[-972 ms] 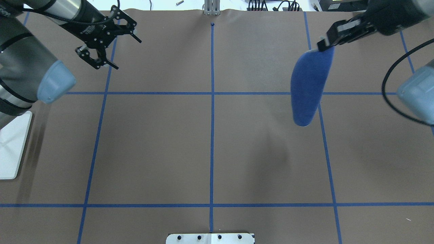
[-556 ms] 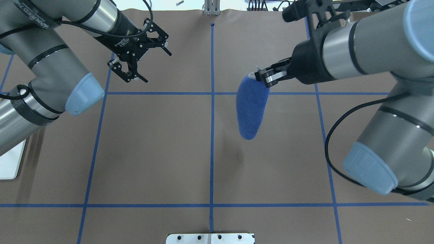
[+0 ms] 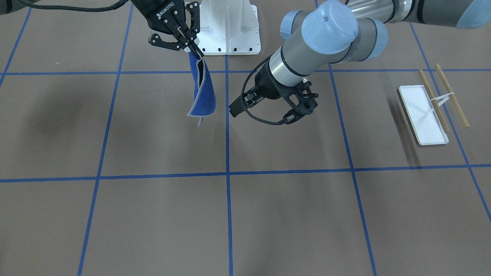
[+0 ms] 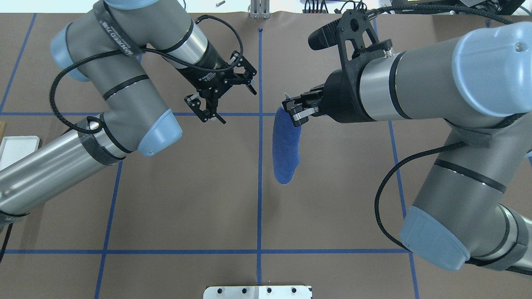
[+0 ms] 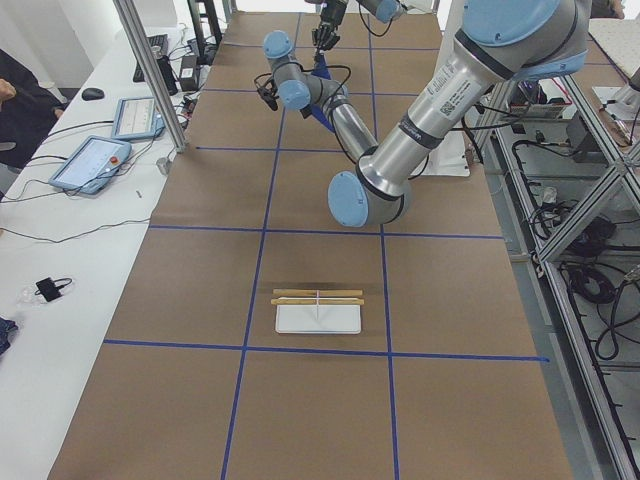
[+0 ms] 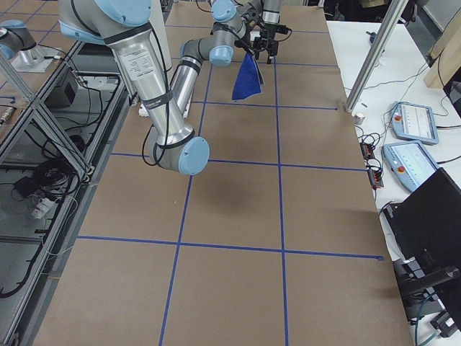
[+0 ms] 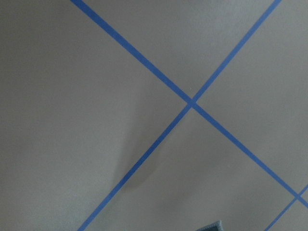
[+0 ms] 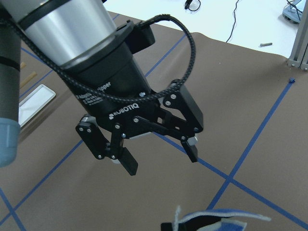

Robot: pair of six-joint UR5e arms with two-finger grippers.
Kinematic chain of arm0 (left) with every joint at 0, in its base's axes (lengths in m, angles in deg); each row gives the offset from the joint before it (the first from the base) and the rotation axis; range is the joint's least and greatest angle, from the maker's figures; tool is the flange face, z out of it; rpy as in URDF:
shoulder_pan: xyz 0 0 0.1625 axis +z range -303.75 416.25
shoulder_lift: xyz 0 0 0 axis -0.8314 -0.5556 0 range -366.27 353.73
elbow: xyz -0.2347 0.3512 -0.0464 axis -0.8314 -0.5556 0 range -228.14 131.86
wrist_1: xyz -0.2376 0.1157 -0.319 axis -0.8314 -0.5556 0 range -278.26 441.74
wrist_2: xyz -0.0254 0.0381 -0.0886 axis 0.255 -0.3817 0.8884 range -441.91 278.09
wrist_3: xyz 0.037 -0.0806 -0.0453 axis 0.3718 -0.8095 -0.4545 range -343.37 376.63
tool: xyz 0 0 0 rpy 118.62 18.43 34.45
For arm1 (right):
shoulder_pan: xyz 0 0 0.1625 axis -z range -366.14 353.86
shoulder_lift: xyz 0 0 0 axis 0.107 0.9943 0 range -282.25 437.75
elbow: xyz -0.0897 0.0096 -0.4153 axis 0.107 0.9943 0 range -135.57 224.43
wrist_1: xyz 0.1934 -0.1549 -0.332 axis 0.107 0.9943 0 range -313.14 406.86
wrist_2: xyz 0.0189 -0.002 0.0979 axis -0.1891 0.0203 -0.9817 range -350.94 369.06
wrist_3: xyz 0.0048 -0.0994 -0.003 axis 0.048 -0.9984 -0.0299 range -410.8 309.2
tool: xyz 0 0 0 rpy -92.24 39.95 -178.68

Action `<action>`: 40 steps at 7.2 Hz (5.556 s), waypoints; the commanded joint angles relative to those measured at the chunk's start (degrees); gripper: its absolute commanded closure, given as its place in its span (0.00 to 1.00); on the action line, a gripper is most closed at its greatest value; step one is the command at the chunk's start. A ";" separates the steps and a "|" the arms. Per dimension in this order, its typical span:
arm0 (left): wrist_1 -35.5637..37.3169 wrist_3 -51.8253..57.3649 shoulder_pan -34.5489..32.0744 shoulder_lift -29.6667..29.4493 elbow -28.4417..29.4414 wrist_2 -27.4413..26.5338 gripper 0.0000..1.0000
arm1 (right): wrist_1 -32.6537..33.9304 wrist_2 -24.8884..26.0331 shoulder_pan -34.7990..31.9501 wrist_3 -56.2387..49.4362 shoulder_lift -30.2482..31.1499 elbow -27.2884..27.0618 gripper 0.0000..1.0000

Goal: Hang towel on rack

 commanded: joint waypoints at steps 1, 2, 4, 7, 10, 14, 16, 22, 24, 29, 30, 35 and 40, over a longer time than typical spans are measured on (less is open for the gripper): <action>-0.01 0.06 0.67 -2.72 2.36 0.18 0.02 | 0.01 2.12 2.07 -0.05 -0.33 -0.03 1.00; -0.01 0.15 0.67 -4.29 3.84 0.18 0.02 | 0.09 3.35 3.13 -0.05 -0.33 -0.03 1.00; -0.01 -0.11 2.06 -7.20 6.23 0.18 0.02 | 0.09 4.77 4.80 -0.05 -0.50 -0.03 1.00; -0.10 0.68 3.83 -7.21 6.93 0.09 0.03 | 0.09 4.77 4.90 -0.14 -0.68 0.05 1.00; -0.01 0.68 4.80 -6.95 7.20 -0.08 0.27 | 0.09 4.77 4.98 -0.14 -0.77 0.14 1.00; 0.07 0.68 4.80 -6.68 6.85 -0.08 0.86 | 0.09 4.60 4.98 -0.14 -0.68 0.14 1.00; 0.16 0.07 4.80 -6.68 6.59 -0.26 1.00 | 0.10 4.51 4.98 -0.14 -0.59 0.14 1.00; 1.48 -0.20 3.40 -5.28 4.75 -0.35 1.00 | 0.09 4.33 4.98 -0.14 -0.24 0.05 1.00; 1.57 -0.02 1.20 -1.43 0.45 -0.26 1.00 | 0.09 4.33 4.98 -0.14 0.02 0.14 1.00; 6.83 0.07 -2.31 -0.35 -4.39 0.18 1.00 | 0.09 4.33 4.63 0.12 0.38 0.41 1.00; 7.54 0.24 -3.54 -0.35 -5.01 0.88 1.00 | 0.01 4.50 4.63 3.26 0.46 0.41 0.44; 11.04 9.59 -12.75 5.59 -10.61 6.23 1.00 | 2.53 3.02 0.96 4.08 0.99 0.23 0.00; 22.40 42.45 -21.64 20.62 -24.86 6.68 1.00 | 9.14 -7.53 -10.83 3.20 1.52 2.16 0.00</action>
